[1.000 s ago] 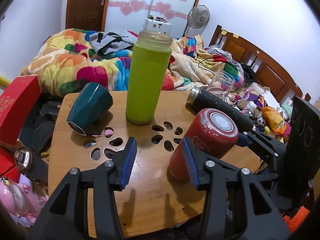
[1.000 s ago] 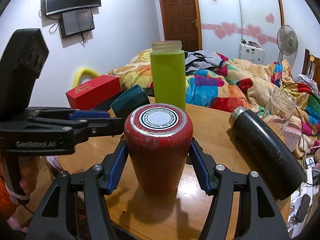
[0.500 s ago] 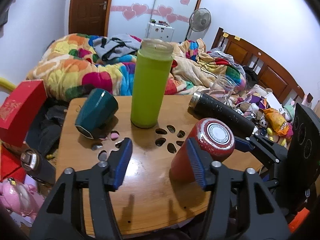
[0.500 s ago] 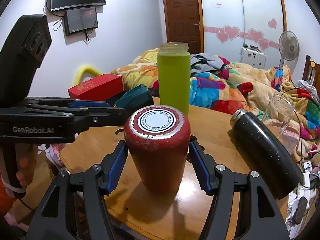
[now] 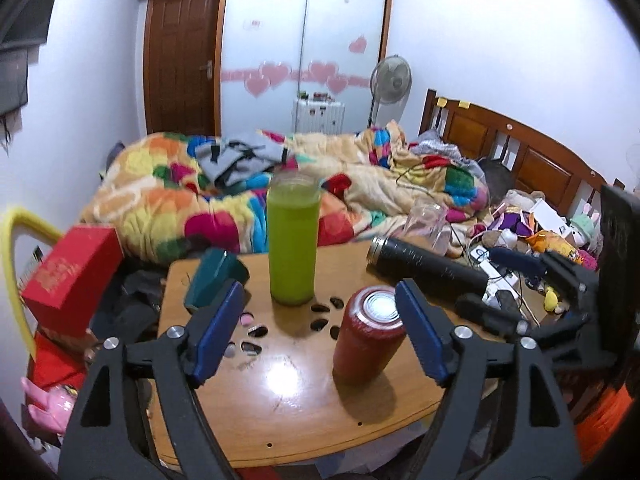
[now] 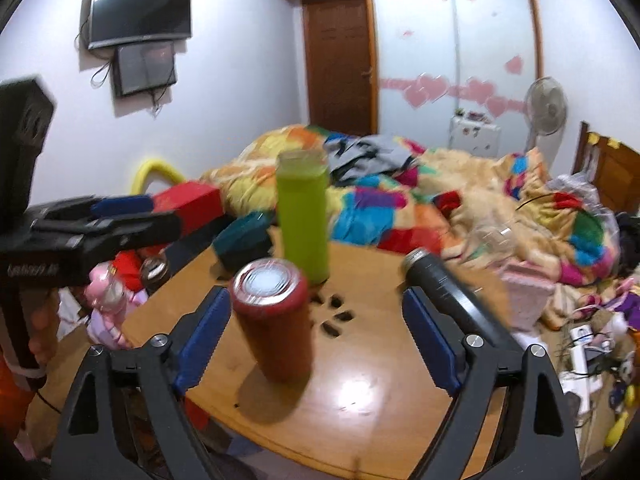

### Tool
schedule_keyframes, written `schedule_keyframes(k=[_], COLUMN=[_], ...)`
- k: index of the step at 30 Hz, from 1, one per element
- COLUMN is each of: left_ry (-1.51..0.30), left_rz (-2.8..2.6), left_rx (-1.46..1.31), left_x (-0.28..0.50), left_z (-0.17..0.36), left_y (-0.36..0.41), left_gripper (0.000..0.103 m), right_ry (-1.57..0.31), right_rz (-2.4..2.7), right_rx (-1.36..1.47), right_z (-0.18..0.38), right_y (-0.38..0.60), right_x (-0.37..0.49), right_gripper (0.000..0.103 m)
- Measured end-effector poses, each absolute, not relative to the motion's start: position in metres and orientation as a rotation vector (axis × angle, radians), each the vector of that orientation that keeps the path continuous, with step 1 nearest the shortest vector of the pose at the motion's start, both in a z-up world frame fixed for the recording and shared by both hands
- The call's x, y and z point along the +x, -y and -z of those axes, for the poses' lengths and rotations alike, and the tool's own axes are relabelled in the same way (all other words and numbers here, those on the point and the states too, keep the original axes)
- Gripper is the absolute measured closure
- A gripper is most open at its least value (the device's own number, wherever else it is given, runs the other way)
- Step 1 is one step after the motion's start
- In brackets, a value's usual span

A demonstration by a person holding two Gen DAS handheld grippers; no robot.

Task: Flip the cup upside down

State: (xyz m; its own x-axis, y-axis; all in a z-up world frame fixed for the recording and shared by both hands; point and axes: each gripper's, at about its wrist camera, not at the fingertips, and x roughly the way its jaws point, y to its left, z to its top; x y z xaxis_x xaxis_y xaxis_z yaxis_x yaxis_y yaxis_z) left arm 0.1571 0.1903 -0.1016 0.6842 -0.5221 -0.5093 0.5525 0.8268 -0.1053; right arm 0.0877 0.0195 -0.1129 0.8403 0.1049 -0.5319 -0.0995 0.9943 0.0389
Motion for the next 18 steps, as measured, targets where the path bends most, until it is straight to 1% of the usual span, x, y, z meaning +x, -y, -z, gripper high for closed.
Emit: schedule_keyframes(k=[1,2,3,4,7,18], left_ry=[-0.538,-0.51,-0.483,-0.46,-0.407,-0.376], left_rz=[0.599,0.593,0.586,0.579,0.545,0.528], left_rx=[0.06,0.058,0.059,0.064,0.085,0.057], left_x=[0.153,0.147,0.143,0.137,0.125,0.107], left_z=[0.097,0.09,0.085,0.081,0.07,0.056], left_y=[-0.19,-0.19,-0.19,-0.189,-0.186,-0.179], left_gripper=[0.01,0.004,0.002,0.002,0.0,0.0], right_ry=[-0.553,-0.546,-0.54,-0.532,-0.502,-0.466], right_rz=[-0.096,-0.082,-0.068,-0.043,-0.014,0.033], right_rx=[0.017,0.026,0.032,0.039,0.036,0.025], right_z=[0.106,0.099,0.093,0.086,0.073,0.049], right_y=[-0.015,-0.011,-0.009,-0.006,-0.001,0.0], right_x=[0.085,0.083,0.082,0.08,0.071,0.057], right_gripper=[0.016,0.011,0.007,0.0,0.0,0.0])
